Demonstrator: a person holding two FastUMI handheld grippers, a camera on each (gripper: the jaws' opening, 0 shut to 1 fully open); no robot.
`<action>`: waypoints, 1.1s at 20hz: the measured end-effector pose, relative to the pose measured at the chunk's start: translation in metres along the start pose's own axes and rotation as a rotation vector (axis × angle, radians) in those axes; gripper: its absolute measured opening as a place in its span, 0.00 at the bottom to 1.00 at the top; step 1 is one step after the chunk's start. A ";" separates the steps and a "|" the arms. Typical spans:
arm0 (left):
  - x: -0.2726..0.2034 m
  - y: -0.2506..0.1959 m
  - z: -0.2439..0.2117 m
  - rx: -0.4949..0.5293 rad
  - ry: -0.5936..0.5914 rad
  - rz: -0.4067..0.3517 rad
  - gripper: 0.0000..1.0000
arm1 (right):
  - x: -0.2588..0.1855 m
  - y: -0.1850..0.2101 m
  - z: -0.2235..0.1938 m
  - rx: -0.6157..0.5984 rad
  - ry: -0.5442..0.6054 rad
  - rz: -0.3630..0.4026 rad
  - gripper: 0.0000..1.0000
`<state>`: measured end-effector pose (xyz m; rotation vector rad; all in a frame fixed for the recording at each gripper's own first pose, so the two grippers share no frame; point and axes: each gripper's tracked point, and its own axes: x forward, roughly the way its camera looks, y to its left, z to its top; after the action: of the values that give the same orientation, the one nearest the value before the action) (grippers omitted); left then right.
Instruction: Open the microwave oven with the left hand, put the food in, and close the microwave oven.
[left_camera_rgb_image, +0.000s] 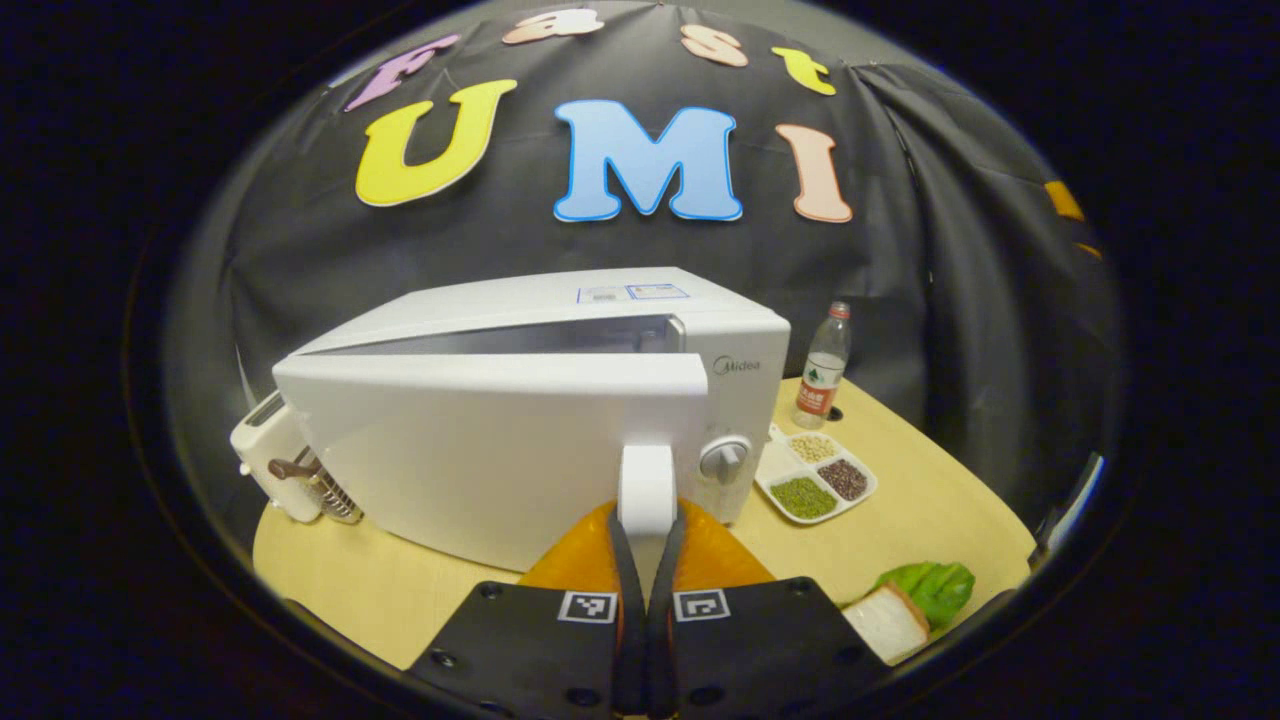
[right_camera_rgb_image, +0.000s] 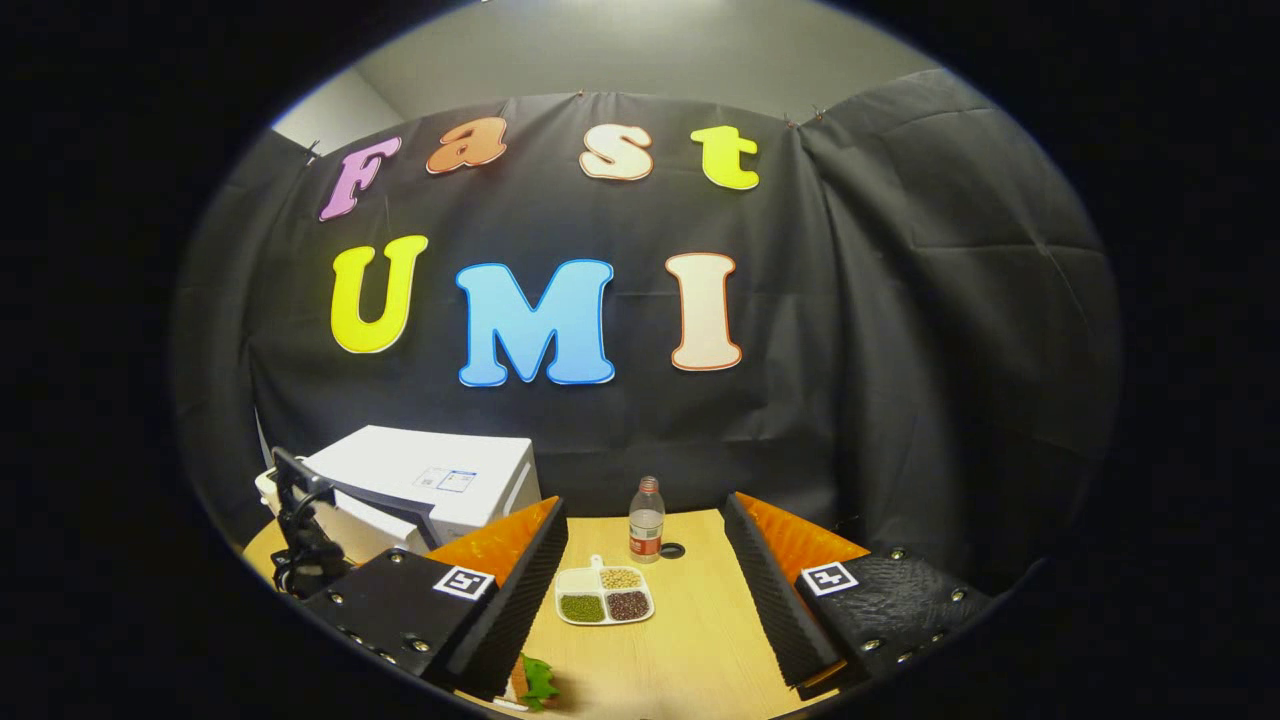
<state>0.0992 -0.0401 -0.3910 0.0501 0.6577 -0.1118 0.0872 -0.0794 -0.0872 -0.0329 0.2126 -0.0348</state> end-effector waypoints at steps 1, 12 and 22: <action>-0.013 0.004 -0.006 0.003 0.005 -0.011 0.06 | -0.001 0.006 -0.003 0.011 0.006 0.015 0.96; -0.132 0.063 -0.061 0.053 0.016 -0.055 0.07 | -0.043 0.090 0.002 0.047 -0.014 0.137 0.96; -0.223 0.184 -0.109 0.085 0.034 0.053 0.06 | -0.076 0.157 -0.015 0.072 0.011 0.197 0.96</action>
<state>-0.1204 0.1712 -0.3383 0.1516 0.6848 -0.0884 0.0145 0.0801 -0.0919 0.0606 0.2243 0.1539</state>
